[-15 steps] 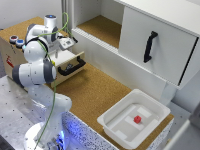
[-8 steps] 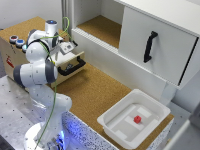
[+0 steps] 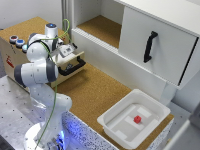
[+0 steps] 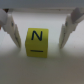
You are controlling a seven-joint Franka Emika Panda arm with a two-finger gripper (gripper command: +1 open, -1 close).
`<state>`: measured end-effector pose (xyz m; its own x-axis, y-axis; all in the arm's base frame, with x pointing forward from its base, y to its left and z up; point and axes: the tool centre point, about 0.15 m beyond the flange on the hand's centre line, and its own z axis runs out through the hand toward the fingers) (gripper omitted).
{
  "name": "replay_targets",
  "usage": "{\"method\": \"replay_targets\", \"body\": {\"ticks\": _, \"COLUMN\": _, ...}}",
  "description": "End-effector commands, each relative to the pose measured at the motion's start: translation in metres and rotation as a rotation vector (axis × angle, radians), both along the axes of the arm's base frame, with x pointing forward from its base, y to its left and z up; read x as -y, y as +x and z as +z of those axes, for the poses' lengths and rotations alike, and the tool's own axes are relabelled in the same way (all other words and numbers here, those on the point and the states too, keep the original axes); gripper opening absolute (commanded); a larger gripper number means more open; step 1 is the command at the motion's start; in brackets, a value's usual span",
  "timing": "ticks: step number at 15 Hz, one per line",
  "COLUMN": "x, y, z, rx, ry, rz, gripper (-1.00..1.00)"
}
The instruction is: Grasp the yellow block
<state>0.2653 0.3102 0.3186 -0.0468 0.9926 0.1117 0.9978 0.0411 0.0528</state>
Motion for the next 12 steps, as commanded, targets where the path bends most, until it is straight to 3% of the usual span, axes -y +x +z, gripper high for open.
{"method": "replay_targets", "body": {"ticks": 1, "x": -0.013, "y": 0.009, "z": -0.008, "rx": 0.051, "ry": -0.061, "rz": -0.062, "gripper": -1.00}}
{"method": "replay_targets", "body": {"ticks": 7, "x": -0.013, "y": 0.032, "z": 0.017, "rx": 0.039, "ry": -0.081, "rz": -0.163, "gripper": -1.00}}
{"method": "replay_targets", "body": {"ticks": 12, "x": -0.017, "y": 0.079, "z": 0.077, "rx": 0.043, "ry": -0.036, "rz": -0.287, "gripper": -1.00}}
